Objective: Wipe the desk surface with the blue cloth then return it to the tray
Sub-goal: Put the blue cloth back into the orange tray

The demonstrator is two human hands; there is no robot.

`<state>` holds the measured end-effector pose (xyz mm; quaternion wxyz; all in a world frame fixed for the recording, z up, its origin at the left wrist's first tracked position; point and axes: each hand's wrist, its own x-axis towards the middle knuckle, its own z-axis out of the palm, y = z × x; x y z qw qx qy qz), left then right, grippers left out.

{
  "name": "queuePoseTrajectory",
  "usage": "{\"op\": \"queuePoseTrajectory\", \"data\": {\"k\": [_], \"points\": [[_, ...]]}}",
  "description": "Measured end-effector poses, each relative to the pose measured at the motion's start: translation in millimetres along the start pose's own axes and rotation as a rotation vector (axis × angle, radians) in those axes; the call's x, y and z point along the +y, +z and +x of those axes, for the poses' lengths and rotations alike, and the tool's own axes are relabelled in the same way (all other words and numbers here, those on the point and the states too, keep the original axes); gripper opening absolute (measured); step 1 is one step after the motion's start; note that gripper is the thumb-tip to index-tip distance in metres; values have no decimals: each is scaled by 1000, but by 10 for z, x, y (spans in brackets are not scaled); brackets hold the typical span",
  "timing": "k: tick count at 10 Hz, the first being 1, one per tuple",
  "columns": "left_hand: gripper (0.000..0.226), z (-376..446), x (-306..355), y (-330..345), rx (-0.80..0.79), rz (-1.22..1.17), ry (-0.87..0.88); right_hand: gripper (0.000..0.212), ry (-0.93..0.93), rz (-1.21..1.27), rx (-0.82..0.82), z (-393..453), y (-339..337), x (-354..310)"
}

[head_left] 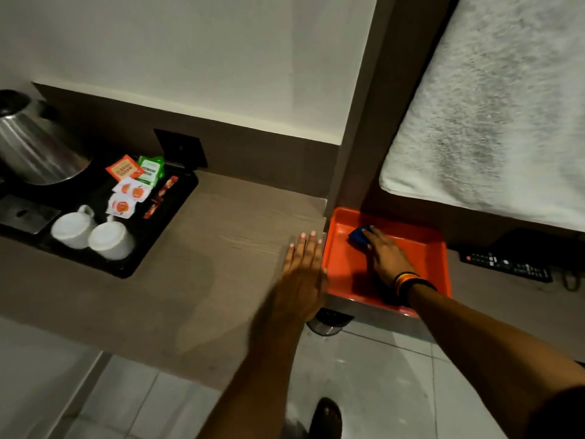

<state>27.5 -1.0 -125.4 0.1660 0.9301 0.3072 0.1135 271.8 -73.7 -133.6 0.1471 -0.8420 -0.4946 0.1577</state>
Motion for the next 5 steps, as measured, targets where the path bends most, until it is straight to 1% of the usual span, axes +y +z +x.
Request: {"op": "queuePoseTrajectory", "data": {"k": [1, 2, 3, 4, 5], "points": [[64, 138, 12, 148, 8, 49, 25, 52, -37, -17, -112, 146, 256, 67], [64, 191, -42, 161, 28, 71, 40, 66, -28, -169, -211, 75, 446, 29], [64, 221, -87, -7, 16, 31, -2, 80, -48, -229, -209, -28, 363, -46], [72, 234, -131, -377, -29, 74, -19, 73, -67, -115, -107, -173, -4, -375], [75, 291, -93, -966, 85, 103, -40, 62, -92, 182, 93, -899, -327, -836]]}}
